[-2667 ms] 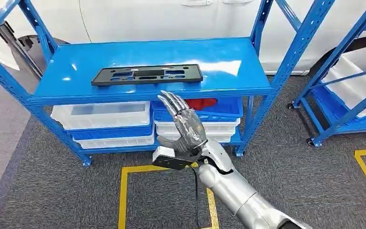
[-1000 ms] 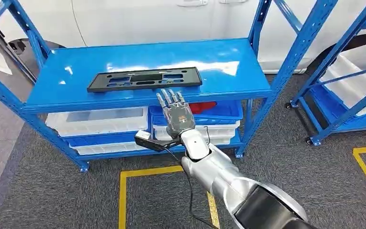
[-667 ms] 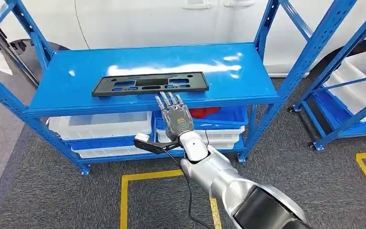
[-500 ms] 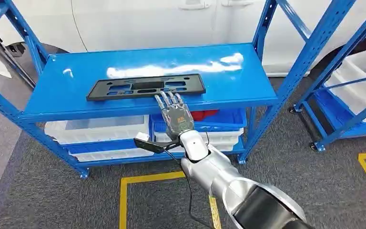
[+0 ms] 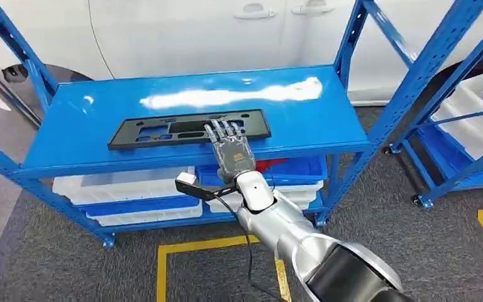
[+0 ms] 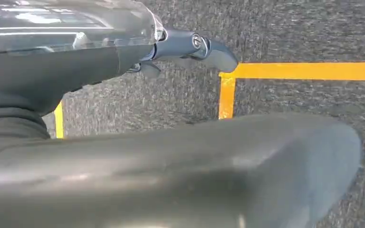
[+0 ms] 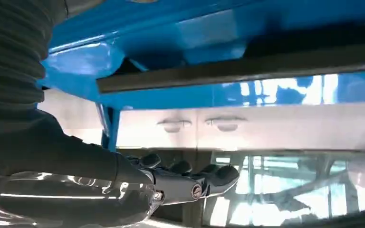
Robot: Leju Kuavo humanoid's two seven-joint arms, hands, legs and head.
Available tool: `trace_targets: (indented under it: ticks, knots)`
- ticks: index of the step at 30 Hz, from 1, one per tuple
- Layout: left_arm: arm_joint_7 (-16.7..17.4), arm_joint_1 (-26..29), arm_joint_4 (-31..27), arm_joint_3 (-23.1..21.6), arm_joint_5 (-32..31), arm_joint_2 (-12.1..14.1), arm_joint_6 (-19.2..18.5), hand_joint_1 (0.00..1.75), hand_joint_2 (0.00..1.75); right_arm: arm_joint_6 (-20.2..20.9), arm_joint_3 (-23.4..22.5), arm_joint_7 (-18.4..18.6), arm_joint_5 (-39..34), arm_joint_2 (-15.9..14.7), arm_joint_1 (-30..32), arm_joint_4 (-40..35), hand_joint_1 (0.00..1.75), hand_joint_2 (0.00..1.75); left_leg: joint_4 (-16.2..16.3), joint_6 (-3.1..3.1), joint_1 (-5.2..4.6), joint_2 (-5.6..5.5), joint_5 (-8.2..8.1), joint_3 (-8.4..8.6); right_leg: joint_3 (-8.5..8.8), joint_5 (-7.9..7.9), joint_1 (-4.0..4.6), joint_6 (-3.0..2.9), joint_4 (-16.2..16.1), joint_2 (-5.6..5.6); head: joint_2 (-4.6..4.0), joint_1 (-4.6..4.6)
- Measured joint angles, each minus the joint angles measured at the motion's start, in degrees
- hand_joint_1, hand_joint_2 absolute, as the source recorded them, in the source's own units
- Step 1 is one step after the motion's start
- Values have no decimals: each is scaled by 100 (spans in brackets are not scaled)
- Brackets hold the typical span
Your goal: Take the parts from the cabinet and place them on the table.
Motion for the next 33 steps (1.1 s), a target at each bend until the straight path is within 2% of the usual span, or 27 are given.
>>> trace_targets:
  ticks: [1,2,3,5,6,7,8,9,10,11,12,13,16,17,18,19,21,22,23,24,25,27,28,29,31,32,33]
  knots:
    - [-2,12,0,2,0,0,0,0,0,0,-2,0,0,0,-8,0,0,175,-10,25,3,-1,-7,14,26,-13,0,29,-19,0,0,0]
    - [-2,15,0,2,0,-4,0,0,0,0,-2,-2,-2,4,-16,-11,0,175,-61,59,52,5,-2,70,39,-72,-8,81,14,-7,2,-2]
    - [-2,9,0,2,0,-4,0,0,0,-2,-11,-2,-2,2,-32,-11,0,175,-68,98,44,2,-29,107,-33,-160,-15,110,214,-22,0,0]
    - [-4,-8,0,2,0,-4,0,0,0,0,-15,-4,-2,2,-35,-7,0,175,-67,149,36,4,-78,138,-508,-521,-24,133,1062,-24,0,0]
    - [-4,-11,0,2,0,-2,0,0,0,0,-18,-4,-2,0,-12,0,0,175,-66,156,32,4,-108,159,-863,-710,-26,146,1637,-24,0,0]
    - [-4,-11,0,2,0,2,0,0,0,0,-20,-4,-2,-2,11,4,0,175,-62,159,28,3,-139,183,-1091,-740,-31,154,1952,-25,0,0]
    - [-4,-2,0,2,2,2,0,0,0,0,-22,-4,-2,-4,27,9,0,175,-57,153,25,-1,-170,220,-1187,-611,-34,154,1966,-26,0,0]
    - [-4,7,0,2,0,0,0,0,0,0,-24,-4,-2,-4,30,9,0,175,-51,146,22,-7,-213,270,-1123,-332,-34,139,1686,-26,0,0]
    - [-4,7,0,2,0,0,0,0,0,0,-24,-4,-2,-4,21,9,0,175,-46,133,18,-14,-257,339,-925,40,-33,110,1151,-28,0,0]
    - [-4,2,0,2,0,0,0,0,0,0,-26,-4,-2,-4,14,9,0,175,-46,122,13,-17,-297,406,-708,342,-31,78,627,-32,0,0]
    - [-4,1,0,2,0,-4,-2,0,0,0,-26,-4,-2,-4,10,9,0,175,-51,108,13,-18,-336,440,-539,547,-16,36,176,-37,0,2]
    - [-4,-6,2,2,0,-9,-2,0,0,2,-28,-4,-2,-4,-4,11,0,175,-31,68,-20,-19,-369,443,-476,455,27,5,74,-42,0,0]
    - [-4,-18,2,2,0,-11,-9,0,0,-6,-28,-4,-2,-2,5,9,0,175,-68,-12,17,-11,-399,466,-476,406,43,-64,49,-30,0,0]
    - [-4,-22,2,2,0,-9,-9,0,0,-11,-28,-9,0,0,-3,5,0,175,-81,-49,-12,-5,-416,494,-445,413,17,-87,8,-18,0,0]
    - [-8,-22,2,2,-2,-15,-11,0,0,-17,-30,-13,2,15,5,-13,0,175,-26,-80,9,-5,-469,515,-345,420,-28,-108,-64,-22,0,0]
    - [-11,-26,2,2,-15,-28,-13,0,0,-17,-31,-26,4,24,-10,-13,0,175,239,-109,11,-5,-604,402,-296,392,-39,-152,-79,-35,0,0]
    - [-11,-23,2,4,-13,-28,-9,0,0,-15,-31,-39,20,44,9,-11,0,175,1150,-167,47,-4,-946,-92,-239,340,-31,-180,-78,-38,0,-2]
    - [-13,-19,2,4,-11,-28,-7,0,0,-13,-31,-42,26,44,32,-4,0,175,1546,-190,50,-4,-1066,-344,-221,314,-26,-184,-75,-39,0,0]
    - [-11,4,2,4,-11,-30,-7,0,0,-11,-31,-46,31,46,56,0,0,175,1758,-206,55,-3,-1052,-525,-198,288,-23,-183,-68,-34,0,-2]
    - [-11,22,2,4,-11,-31,-7,0,0,-9,-31,-48,31,46,73,0,0,175,1656,-210,61,-3,-880,-544,-165,257,-23,-180,-64,-26,0,-2]
    - [-11,31,2,4,-11,-31,-7,0,0,-7,-31,-50,31,46,79,0,0,175,1289,-204,65,-3,-591,-422,-123,218,-23,-170,-56,-17,0,-2]
    - [-24,29,2,4,-11,-28,-4,0,0,2,-31,-55,33,57,78,-7,0,175,220,-172,65,2,26,27,-22,128,-23,-136,-37,-14,0,-2]
    - [-28,30,4,7,-11,-28,-4,0,0,9,-28,-55,35,59,75,-7,0,175,34,-145,39,-2,-43,138,-6,95,8,-101,-31,-11,0,0]
    - [-39,27,4,7,-11,-28,-4,0,0,13,-28,-52,37,63,72,-9,0,175,-67,-93,23,-17,-68,165,-35,82,19,-72,-8,3,0,0]
    - [-55,24,4,7,-22,-28,-7,0,0,11,-28,-50,37,66,90,-9,0,175,-23,-25,9,-19,-103,141,-30,59,7,-15,-31,-2,0,0]
    - [-55,33,4,9,-28,-28,-7,0,0,9,-28,-50,35,74,90,-13,0,175,-40,4,18,-20,-111,151,-17,39,8,17,-36,-2,0,0]
    - [-55,40,4,9,-33,-35,-7,0,0,7,-28,-50,33,79,96,-39,0,175,-84,37,68,-16,-102,195,-11,-11,10,63,5,-10,0,-2]
